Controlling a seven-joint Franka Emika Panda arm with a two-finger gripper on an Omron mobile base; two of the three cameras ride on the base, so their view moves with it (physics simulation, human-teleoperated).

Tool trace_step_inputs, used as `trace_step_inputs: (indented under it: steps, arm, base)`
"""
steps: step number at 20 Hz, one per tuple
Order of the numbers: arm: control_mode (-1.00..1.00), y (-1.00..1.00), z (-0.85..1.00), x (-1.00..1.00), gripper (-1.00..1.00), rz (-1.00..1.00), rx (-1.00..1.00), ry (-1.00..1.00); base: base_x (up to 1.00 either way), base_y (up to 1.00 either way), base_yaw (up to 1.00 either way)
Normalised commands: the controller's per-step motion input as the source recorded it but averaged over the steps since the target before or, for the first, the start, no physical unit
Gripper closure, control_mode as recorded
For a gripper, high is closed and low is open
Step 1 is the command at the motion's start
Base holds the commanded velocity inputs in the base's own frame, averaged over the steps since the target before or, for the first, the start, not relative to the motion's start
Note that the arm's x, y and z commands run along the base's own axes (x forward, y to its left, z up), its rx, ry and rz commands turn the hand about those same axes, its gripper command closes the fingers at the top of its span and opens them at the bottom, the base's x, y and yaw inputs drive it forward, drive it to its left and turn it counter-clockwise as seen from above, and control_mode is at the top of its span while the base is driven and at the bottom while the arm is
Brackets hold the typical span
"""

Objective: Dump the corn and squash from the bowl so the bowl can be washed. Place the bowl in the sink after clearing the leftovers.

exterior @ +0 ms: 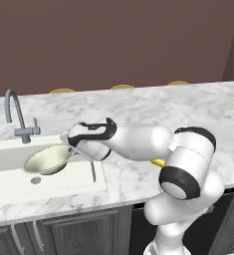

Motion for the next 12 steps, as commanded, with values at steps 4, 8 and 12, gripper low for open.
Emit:
trace_step_inputs:
  steps: [4,8,12]
  arm:
    - [-1.0,0.22,-0.35,0.0,1.0,0.0,-0.11,0.15]
    - [-1.0,0.19,-0.13,0.06,1.0,0.0,-0.1,0.07]
    - [-1.0,0.31,-0.22,0.13,1.0,0.0,-0.07,0.02]
  base:
    - [0.0,0.0,0.0]
    - [0.0,0.0,0.0]
    - [0.0,0.0,0.0]
